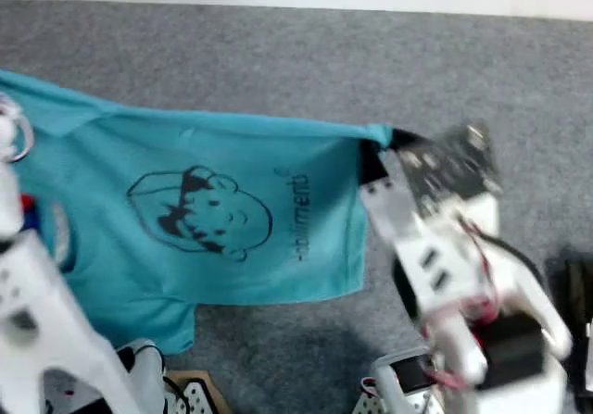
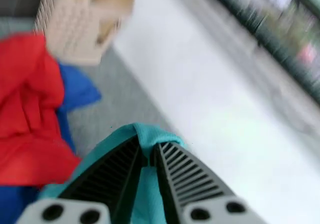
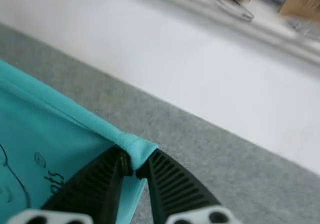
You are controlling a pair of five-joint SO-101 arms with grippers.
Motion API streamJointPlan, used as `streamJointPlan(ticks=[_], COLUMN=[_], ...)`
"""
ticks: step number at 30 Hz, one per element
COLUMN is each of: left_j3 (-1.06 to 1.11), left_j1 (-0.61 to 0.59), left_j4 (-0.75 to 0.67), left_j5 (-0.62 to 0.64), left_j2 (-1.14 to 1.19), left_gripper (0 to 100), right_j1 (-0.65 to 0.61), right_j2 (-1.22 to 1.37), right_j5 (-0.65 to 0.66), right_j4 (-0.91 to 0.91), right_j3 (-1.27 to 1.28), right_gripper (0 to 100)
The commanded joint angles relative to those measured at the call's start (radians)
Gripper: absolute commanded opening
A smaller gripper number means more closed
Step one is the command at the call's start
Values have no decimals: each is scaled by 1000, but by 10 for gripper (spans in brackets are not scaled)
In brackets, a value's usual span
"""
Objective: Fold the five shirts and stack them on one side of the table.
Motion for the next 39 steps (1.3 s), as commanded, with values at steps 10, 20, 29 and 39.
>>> streamJointPlan(ticks=[10,20,29,39], left_j3=[162,-243,-426,-780], left_j1=[128,180,268,283], left_j4=[-387,-155,-68,11], left_j5=[-132,-132,-133,-133], left_j2=[461,811,837,1152], left_gripper=[7,7,7,7], right_j1=[90,183,189,177], right_j2=[-1,435,1012,1337], right_j5=[32,-161,-275,-272], right_j4=[-748,-746,-458,-456], right_j3=[662,458,-259,-611], right_gripper=[6,6,6,6])
